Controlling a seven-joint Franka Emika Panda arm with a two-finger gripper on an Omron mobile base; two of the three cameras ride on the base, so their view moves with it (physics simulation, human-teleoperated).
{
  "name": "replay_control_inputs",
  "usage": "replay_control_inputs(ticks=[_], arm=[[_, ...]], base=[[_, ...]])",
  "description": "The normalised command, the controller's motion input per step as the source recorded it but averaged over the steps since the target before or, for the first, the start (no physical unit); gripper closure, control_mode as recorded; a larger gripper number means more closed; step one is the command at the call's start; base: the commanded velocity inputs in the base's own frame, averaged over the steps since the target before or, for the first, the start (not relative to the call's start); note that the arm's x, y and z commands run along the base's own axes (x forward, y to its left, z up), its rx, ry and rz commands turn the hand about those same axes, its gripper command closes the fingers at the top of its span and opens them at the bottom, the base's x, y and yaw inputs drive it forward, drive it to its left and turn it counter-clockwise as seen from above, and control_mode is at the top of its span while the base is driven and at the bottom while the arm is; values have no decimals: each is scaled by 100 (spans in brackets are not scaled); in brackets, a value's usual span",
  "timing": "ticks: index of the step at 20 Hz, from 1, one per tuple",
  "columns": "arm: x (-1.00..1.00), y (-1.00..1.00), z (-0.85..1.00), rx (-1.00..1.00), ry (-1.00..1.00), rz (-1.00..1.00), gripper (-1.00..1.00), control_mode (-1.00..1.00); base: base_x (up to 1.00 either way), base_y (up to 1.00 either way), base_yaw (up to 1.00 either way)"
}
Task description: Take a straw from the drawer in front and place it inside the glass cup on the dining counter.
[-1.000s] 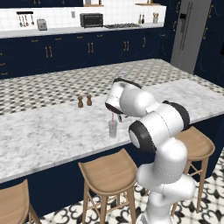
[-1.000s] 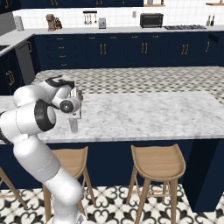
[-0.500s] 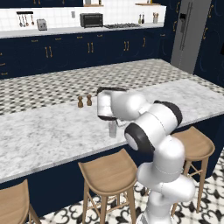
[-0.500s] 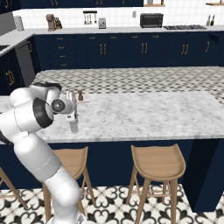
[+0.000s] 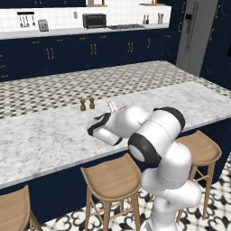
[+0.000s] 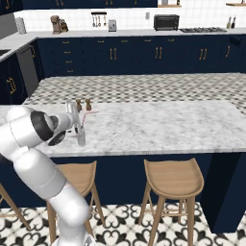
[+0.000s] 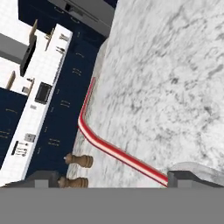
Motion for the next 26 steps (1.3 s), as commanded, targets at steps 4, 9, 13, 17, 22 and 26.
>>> replay_control_inputs(ticks=[4,9,13,17,22,26], arm=[[-7,0,71,0,21,0,-100,-100],[0,17,100,0,23,0,-100,-100],[-5,32,100,0,25,0,-100,-100],[-32,35,100,0,25,0,-100,-100],[-66,27,100,0,18,-1,-100,-100],[-95,1,83,-1,14,-3,-100,-100]], base=[[0,0,0],[0,0,0],[0,0,0],[0,0,0],[0,0,0],[0,0,0]])
